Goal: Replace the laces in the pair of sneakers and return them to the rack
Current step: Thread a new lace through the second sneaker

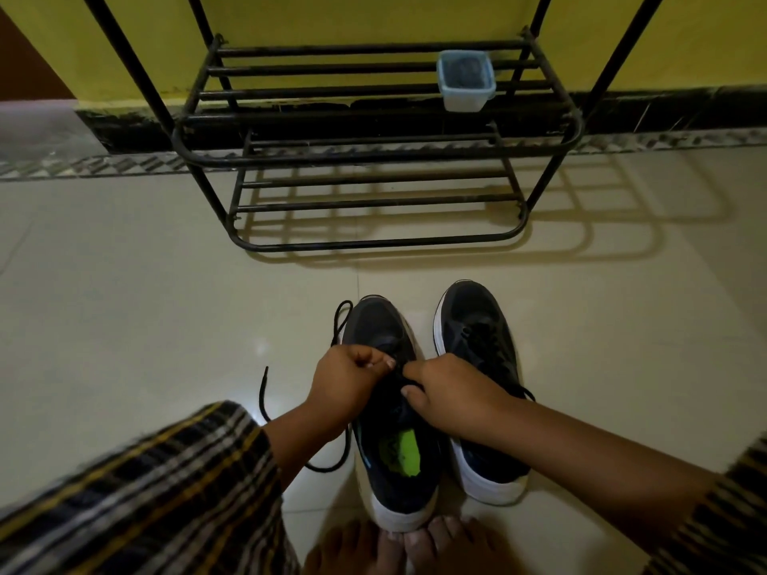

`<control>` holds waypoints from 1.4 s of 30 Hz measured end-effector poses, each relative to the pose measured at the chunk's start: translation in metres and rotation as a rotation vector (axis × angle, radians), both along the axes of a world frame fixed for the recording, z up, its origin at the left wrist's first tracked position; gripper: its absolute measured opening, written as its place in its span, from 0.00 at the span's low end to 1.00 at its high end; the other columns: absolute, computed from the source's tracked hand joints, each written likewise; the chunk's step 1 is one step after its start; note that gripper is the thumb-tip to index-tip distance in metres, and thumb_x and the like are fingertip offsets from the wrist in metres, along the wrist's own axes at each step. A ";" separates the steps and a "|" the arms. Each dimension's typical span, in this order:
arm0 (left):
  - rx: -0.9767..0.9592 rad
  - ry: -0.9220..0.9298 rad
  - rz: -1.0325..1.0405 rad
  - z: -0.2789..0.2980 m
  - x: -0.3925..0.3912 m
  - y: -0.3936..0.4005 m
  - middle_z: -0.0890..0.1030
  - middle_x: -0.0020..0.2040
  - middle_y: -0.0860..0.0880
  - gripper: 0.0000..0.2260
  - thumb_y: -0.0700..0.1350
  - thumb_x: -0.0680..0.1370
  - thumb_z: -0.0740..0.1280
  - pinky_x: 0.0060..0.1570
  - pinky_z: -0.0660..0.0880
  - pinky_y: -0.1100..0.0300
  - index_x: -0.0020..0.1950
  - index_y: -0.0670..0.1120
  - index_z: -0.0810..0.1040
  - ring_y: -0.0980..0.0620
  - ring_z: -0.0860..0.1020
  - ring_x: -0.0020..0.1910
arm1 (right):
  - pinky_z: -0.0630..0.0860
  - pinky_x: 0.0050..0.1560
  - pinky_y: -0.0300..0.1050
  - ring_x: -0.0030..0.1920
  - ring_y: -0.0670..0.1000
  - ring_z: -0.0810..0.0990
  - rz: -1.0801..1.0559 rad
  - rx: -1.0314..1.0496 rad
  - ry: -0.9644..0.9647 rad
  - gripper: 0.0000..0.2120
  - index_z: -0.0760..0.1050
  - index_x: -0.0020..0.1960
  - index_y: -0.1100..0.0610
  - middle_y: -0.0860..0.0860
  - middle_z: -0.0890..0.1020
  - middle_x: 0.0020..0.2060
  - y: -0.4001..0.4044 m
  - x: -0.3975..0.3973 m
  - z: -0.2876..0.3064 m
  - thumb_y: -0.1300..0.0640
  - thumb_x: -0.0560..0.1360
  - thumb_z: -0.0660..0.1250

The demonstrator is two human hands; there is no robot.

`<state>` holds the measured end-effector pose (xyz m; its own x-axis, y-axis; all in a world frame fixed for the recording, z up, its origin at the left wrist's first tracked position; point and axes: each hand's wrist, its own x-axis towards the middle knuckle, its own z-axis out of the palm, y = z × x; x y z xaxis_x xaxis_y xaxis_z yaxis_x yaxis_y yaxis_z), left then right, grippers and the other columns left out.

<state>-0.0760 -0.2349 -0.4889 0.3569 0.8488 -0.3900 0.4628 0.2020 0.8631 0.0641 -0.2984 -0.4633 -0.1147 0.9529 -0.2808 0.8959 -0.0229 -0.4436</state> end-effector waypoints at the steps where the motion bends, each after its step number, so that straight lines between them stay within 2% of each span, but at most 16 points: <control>1: -0.012 -0.014 0.006 -0.001 -0.001 -0.001 0.82 0.33 0.48 0.08 0.40 0.74 0.70 0.48 0.80 0.52 0.35 0.46 0.83 0.50 0.82 0.38 | 0.63 0.38 0.44 0.47 0.59 0.76 0.014 0.000 -0.005 0.10 0.72 0.49 0.59 0.60 0.79 0.45 0.000 -0.001 0.000 0.54 0.79 0.57; 5: -0.066 -0.062 0.077 -0.005 0.000 -0.004 0.82 0.31 0.53 0.11 0.38 0.75 0.69 0.47 0.78 0.57 0.35 0.49 0.82 0.54 0.80 0.37 | 0.61 0.40 0.42 0.49 0.59 0.76 0.067 -0.015 -0.034 0.10 0.72 0.54 0.60 0.60 0.79 0.48 0.001 -0.004 0.002 0.55 0.80 0.56; 9: -0.153 -0.105 0.116 -0.006 0.002 -0.006 0.81 0.34 0.51 0.11 0.36 0.76 0.66 0.48 0.77 0.59 0.36 0.47 0.81 0.52 0.79 0.40 | 0.60 0.38 0.42 0.48 0.58 0.76 0.079 -0.024 -0.044 0.09 0.72 0.53 0.60 0.60 0.79 0.47 0.001 -0.005 0.002 0.56 0.81 0.56; 13: -0.176 -0.110 0.080 -0.004 0.001 -0.004 0.80 0.32 0.52 0.11 0.35 0.77 0.65 0.44 0.76 0.64 0.36 0.46 0.80 0.55 0.79 0.37 | 0.61 0.38 0.42 0.48 0.58 0.76 0.069 -0.038 -0.032 0.09 0.72 0.53 0.60 0.60 0.79 0.47 0.001 -0.006 0.003 0.56 0.81 0.56; 17: -0.130 -0.076 0.077 -0.005 0.004 -0.004 0.80 0.33 0.51 0.13 0.35 0.76 0.66 0.46 0.76 0.60 0.34 0.47 0.80 0.53 0.78 0.38 | 0.58 0.38 0.41 0.48 0.57 0.76 0.087 -0.039 -0.036 0.08 0.72 0.53 0.59 0.58 0.79 0.46 0.000 -0.005 0.002 0.57 0.80 0.57; 23: -0.076 -0.056 0.073 -0.007 0.009 -0.006 0.82 0.39 0.50 0.11 0.37 0.77 0.66 0.51 0.77 0.56 0.37 0.48 0.81 0.49 0.80 0.44 | 0.62 0.39 0.43 0.46 0.56 0.77 0.084 -0.065 -0.028 0.09 0.72 0.51 0.58 0.58 0.79 0.45 0.000 -0.004 -0.001 0.54 0.81 0.57; 25: -0.067 -0.050 0.026 -0.004 0.008 -0.005 0.83 0.40 0.51 0.12 0.37 0.78 0.65 0.50 0.77 0.59 0.39 0.49 0.81 0.51 0.81 0.44 | 0.65 0.39 0.43 0.41 0.52 0.75 0.033 -0.084 0.040 0.12 0.73 0.48 0.56 0.56 0.79 0.42 -0.001 -0.004 0.001 0.50 0.81 0.56; 27: -0.067 -0.056 -0.008 0.000 0.007 -0.006 0.83 0.41 0.52 0.12 0.37 0.78 0.64 0.48 0.77 0.63 0.40 0.52 0.81 0.55 0.81 0.44 | 0.67 0.39 0.43 0.39 0.51 0.74 -0.115 -0.065 0.147 0.14 0.71 0.41 0.54 0.54 0.77 0.37 0.001 -0.003 0.001 0.48 0.81 0.55; 29: -0.048 -0.050 -0.044 0.002 0.005 -0.007 0.83 0.41 0.55 0.12 0.38 0.78 0.64 0.45 0.77 0.67 0.42 0.54 0.81 0.58 0.81 0.43 | 0.70 0.39 0.44 0.40 0.54 0.77 -0.243 0.001 0.160 0.10 0.70 0.44 0.54 0.54 0.78 0.37 0.004 -0.001 -0.002 0.50 0.80 0.57; 30: -0.042 -0.047 -0.057 0.002 0.005 -0.007 0.83 0.42 0.55 0.12 0.39 0.78 0.64 0.45 0.77 0.67 0.42 0.54 0.82 0.59 0.81 0.43 | 0.73 0.40 0.45 0.41 0.55 0.78 -0.266 0.028 0.130 0.07 0.70 0.49 0.55 0.55 0.79 0.39 0.006 -0.001 -0.005 0.52 0.80 0.58; 32: -0.034 -0.041 -0.078 0.003 0.003 -0.007 0.84 0.43 0.53 0.11 0.39 0.78 0.64 0.46 0.78 0.65 0.44 0.53 0.82 0.58 0.81 0.44 | 0.76 0.43 0.49 0.42 0.57 0.78 -0.253 0.051 0.083 0.07 0.69 0.56 0.56 0.56 0.79 0.41 0.009 -0.002 -0.007 0.57 0.79 0.60; 37: -0.055 -0.067 -0.115 0.006 0.000 -0.008 0.84 0.46 0.52 0.10 0.40 0.79 0.63 0.50 0.78 0.61 0.48 0.52 0.83 0.55 0.82 0.47 | 0.76 0.42 0.52 0.42 0.58 0.78 -0.225 0.091 0.043 0.02 0.72 0.48 0.58 0.58 0.79 0.40 0.017 0.000 -0.008 0.62 0.77 0.62; 39: -0.040 -0.068 -0.137 0.009 -0.003 -0.009 0.84 0.47 0.53 0.09 0.43 0.79 0.63 0.51 0.78 0.61 0.50 0.52 0.83 0.56 0.82 0.48 | 0.76 0.42 0.50 0.42 0.56 0.78 -0.237 0.080 0.057 0.03 0.73 0.47 0.58 0.57 0.79 0.41 0.018 -0.001 -0.009 0.64 0.76 0.62; 42: 0.091 0.006 -0.210 0.017 -0.007 -0.011 0.82 0.47 0.56 0.07 0.48 0.78 0.65 0.49 0.76 0.68 0.53 0.52 0.81 0.61 0.80 0.46 | 0.75 0.44 0.46 0.44 0.54 0.78 -0.256 0.063 0.101 0.05 0.74 0.48 0.57 0.55 0.79 0.42 0.017 0.001 -0.011 0.65 0.75 0.63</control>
<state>-0.0826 -0.2464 -0.4718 0.5274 0.7879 -0.3180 0.4915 0.0223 0.8706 0.0656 -0.2810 -0.4744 0.1077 0.9697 -0.2191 0.8159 -0.2122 -0.5378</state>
